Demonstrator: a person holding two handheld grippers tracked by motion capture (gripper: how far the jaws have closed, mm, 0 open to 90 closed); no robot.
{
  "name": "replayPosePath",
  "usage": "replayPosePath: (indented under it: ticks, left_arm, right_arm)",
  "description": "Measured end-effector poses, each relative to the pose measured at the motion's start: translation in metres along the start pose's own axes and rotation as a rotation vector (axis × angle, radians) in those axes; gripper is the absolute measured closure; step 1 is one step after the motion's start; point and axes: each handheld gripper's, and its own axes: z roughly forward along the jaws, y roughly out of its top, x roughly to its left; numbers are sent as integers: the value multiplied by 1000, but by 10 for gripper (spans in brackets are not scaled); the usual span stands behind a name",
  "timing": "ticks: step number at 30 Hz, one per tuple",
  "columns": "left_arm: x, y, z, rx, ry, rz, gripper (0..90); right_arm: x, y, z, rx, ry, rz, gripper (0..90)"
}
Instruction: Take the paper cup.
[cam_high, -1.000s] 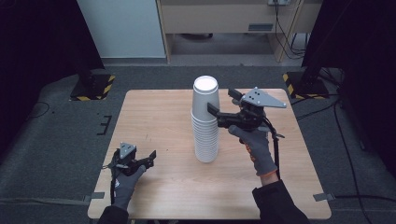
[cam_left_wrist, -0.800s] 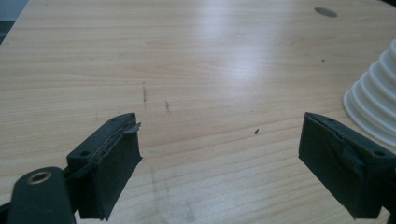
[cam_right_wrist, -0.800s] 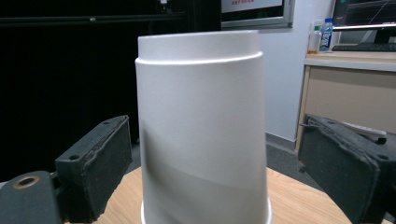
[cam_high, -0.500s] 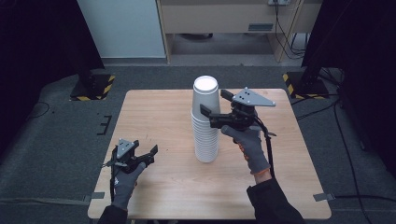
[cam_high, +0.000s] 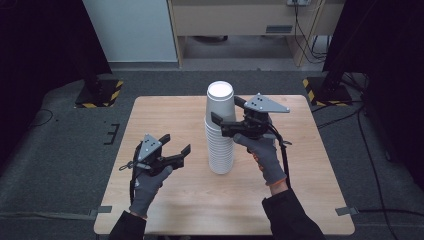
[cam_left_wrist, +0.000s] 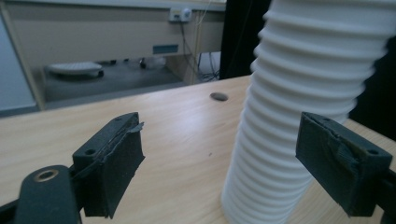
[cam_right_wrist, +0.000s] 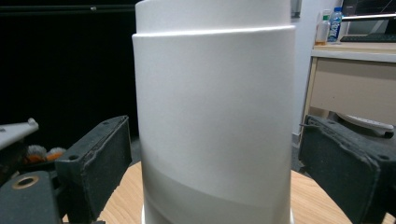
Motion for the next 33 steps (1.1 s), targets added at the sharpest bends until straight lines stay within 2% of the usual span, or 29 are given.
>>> replayPosePath:
  ticks: [3,6,8,16,20,28,33]
  left_arm:
    - [-13,14,9,-9,-31,26,132]
    - [-17,20,14,-15,-41,31,131]
    - [-23,25,22,-22,-62,40,131]
    - [-38,36,38,-29,-118,74,127]
    - [-45,40,46,-27,-129,90,125]
    - [-53,46,60,-12,-149,103,110]
    - [-52,46,67,-14,-162,87,77]
  right_arm:
    - [1,-1,2,6,0,-3,100]
    - [1,-1,4,9,0,-8,100]
    - [1,-1,5,11,-1,2,100]
    - [-1,-1,7,11,4,9,100]
    - [-1,0,6,3,6,12,100]
    - [-2,0,8,13,7,14,100]
    - [-3,-1,11,18,6,18,101]
